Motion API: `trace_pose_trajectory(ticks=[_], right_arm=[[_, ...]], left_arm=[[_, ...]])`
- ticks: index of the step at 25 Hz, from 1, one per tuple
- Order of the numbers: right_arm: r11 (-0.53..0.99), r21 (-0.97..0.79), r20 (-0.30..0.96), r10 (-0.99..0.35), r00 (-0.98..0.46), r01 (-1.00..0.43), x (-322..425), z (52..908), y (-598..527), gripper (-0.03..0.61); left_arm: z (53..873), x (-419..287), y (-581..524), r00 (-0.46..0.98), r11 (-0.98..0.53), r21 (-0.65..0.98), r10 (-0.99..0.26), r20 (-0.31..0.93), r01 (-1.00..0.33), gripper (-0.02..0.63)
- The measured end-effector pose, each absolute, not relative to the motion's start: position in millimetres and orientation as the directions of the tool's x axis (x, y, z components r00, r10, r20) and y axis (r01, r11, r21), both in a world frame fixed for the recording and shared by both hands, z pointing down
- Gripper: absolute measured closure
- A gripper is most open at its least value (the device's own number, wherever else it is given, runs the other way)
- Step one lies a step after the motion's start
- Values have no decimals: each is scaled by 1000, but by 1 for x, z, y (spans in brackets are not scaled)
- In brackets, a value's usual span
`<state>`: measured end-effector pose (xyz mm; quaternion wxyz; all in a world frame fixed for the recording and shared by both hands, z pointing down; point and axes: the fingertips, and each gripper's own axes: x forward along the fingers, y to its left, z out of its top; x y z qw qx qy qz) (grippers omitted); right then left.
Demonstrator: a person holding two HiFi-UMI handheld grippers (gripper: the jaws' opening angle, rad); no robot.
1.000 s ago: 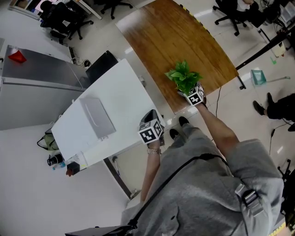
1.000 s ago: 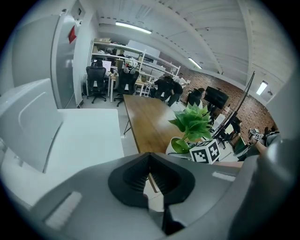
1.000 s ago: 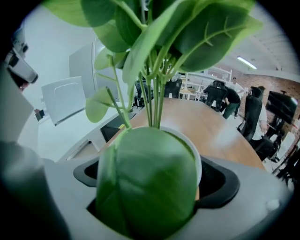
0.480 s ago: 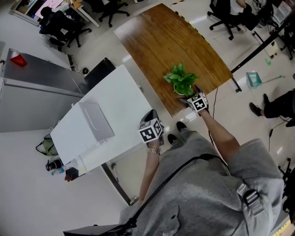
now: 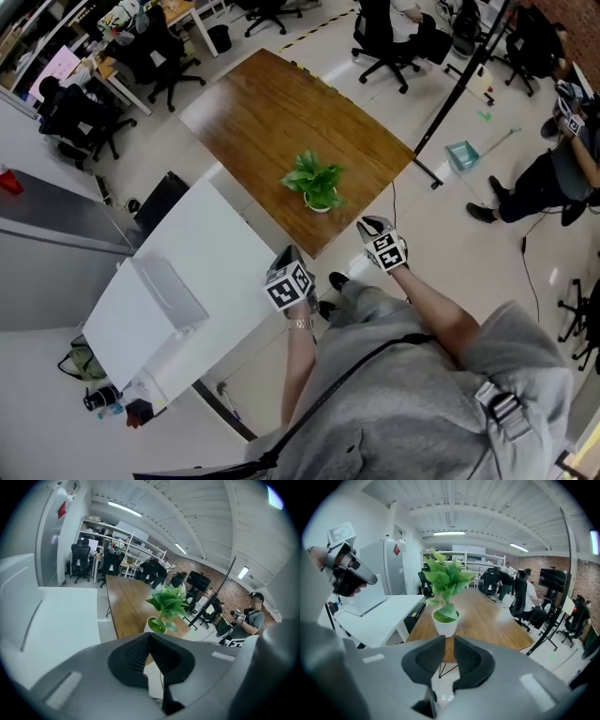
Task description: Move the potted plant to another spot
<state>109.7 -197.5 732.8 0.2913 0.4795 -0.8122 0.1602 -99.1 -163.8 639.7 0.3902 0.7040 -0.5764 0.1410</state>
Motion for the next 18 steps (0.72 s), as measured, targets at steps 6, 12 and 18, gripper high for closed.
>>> trace_pose_trajectory(ticks=[6, 12, 18], right_arm=[[537, -81, 631, -625, -460, -840, 88, 682, -148, 577], [609, -219, 629, -509, -587, -763, 51, 643, -107, 577], [647, -305, 595, -443, -671, -699, 56, 614, -41, 577]], left_arm=[[624, -35, -110, 342, -91, 391, -687, 641, -916, 600], [614, -8, -67, 267, -55, 321, -698, 665, -945, 600], [616, 33, -2, 226, -2, 314, -699, 679, -950, 600]])
